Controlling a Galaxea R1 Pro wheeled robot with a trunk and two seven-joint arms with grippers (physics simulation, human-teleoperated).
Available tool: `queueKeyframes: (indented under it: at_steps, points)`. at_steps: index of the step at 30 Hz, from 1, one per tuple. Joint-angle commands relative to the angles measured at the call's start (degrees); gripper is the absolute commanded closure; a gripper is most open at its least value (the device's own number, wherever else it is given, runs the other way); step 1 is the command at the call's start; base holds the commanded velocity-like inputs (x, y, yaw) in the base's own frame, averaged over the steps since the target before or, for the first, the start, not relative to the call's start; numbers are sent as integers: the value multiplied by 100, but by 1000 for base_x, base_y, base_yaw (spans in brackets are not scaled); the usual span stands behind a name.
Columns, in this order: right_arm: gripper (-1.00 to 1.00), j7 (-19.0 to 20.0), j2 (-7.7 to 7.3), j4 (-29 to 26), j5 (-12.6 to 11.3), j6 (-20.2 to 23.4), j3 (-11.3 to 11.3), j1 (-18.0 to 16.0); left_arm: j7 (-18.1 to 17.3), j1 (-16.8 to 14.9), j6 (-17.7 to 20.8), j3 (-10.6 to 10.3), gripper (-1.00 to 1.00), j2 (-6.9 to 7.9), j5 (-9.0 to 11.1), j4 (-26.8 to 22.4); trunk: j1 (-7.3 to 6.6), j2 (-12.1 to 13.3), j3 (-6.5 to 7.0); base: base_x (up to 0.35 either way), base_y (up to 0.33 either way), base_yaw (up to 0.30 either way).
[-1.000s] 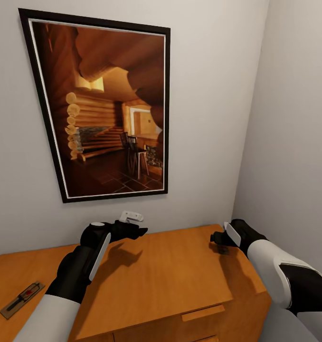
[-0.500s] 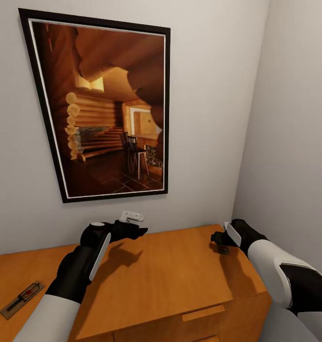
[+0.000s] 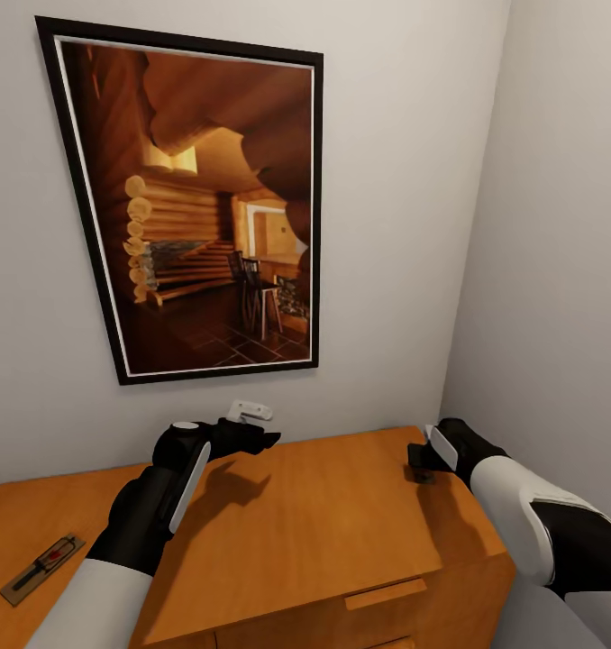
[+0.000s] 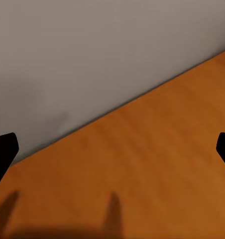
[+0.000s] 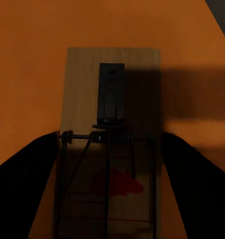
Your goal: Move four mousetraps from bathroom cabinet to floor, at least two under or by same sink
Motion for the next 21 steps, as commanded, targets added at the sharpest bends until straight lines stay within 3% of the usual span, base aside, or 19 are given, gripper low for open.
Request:
queueKeyframes:
  at_steps: [1, 12, 14, 21]
  points:
    - [100, -46, 2, 88, -86, 21, -66, 1, -34, -5, 23, 4, -100, 0, -35, -6, 1, -4, -9, 0, 0, 0]
    - [100, -50, -14, -25, -38, 42, -74, 1, -34, -3, 23, 7, -100, -2, -35, -6, 1, -4, -9, 0, 0, 0]
    - [100, -42, -99, -686, -17, 494, -80, 1, -27, -4, 23, 8, -100, -7, -54, -6, 1, -4, -9, 0, 0, 0]
    - [100, -48, -90, -2290, -8, 1741, -82, 1, -25, -2, 23, 15, -100, -10, -61, -6, 1, -4, -9, 0, 0, 0]
